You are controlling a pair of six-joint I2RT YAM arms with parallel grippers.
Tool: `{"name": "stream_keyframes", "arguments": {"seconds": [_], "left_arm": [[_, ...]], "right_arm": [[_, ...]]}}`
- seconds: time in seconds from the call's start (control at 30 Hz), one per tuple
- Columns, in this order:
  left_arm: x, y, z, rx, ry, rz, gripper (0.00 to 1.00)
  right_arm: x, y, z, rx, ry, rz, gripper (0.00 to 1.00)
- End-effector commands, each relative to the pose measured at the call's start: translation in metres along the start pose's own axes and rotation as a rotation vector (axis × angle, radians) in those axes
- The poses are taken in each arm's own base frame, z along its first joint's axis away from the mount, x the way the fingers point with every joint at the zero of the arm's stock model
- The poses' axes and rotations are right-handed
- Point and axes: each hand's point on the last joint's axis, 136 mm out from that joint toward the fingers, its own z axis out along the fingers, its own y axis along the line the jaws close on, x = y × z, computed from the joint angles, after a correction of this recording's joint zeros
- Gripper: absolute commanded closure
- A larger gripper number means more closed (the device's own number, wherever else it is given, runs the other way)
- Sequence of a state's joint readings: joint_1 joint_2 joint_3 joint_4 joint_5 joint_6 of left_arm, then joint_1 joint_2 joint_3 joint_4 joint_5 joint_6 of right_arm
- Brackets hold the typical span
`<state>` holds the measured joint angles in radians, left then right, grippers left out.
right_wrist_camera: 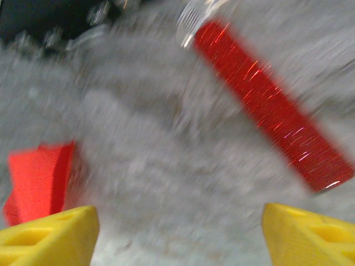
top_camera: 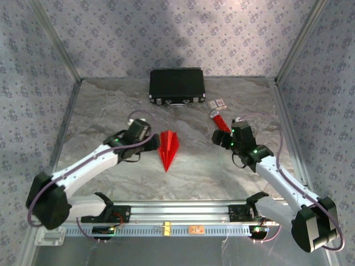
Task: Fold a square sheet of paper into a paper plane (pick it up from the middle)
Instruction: Place the paper plane at the center of the table, then reset both arms
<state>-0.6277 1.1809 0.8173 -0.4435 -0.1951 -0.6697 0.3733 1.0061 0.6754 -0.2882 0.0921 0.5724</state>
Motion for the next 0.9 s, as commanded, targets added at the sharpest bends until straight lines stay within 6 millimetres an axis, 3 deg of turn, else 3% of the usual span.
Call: {"name": "stream_keyframes", "arguments": {"seconds": [0.0, 0.1, 0.17, 0.3, 0.37, 0.5, 0.63, 0.7, 0.83, 0.87], "left_arm": [[-0.031, 0.049, -0.004, -0.097, -0.154, 0.044, 0.04], [-0.053, 0.098, -0.005, -0.208, -0.218, 0.016, 0.00], [-0.066, 0.134, -0.005, -0.276, -0.265, -0.093, 0.00], [-0.094, 0.170, -0.014, -0.369, -0.421, -0.126, 0.00], [-0.104, 0.184, -0.015, -0.434, -0.485, -0.081, 0.00], [-0.109, 0.201, 0.003, -0.531, -0.480, 0.013, 0.00], [-0.105, 0.204, 0.028, -0.522, -0.478, 0.098, 0.00], [-0.104, 0.205, 0.037, -0.481, -0.511, 0.074, 0.00], [-0.112, 0.194, 0.049, -0.395, -0.550, 0.126, 0.00], [-0.109, 0.196, 0.054, -0.372, -0.539, 0.119, 0.00]], "right_arm": [[-0.046, -0.058, -0.008, 0.316, -0.152, -0.120, 0.17], [-0.068, -0.080, 0.014, 0.418, -0.206, -0.316, 0.15], [-0.074, -0.101, 0.031, 0.502, -0.200, -0.349, 0.13], [-0.079, -0.128, 0.070, 0.523, -0.159, -0.333, 0.13], [-0.081, -0.122, 0.088, 0.460, -0.199, -0.392, 0.14], [-0.068, -0.124, 0.111, 0.364, -0.176, -0.410, 0.16], [-0.059, -0.123, 0.096, 0.213, -0.257, -0.376, 0.17], [-0.045, -0.117, 0.090, 0.152, -0.321, -0.411, 0.16], [-0.046, -0.124, 0.091, 0.198, -0.339, -0.392, 0.16], [-0.050, -0.130, 0.090, 0.225, -0.341, -0.368, 0.07]]}}
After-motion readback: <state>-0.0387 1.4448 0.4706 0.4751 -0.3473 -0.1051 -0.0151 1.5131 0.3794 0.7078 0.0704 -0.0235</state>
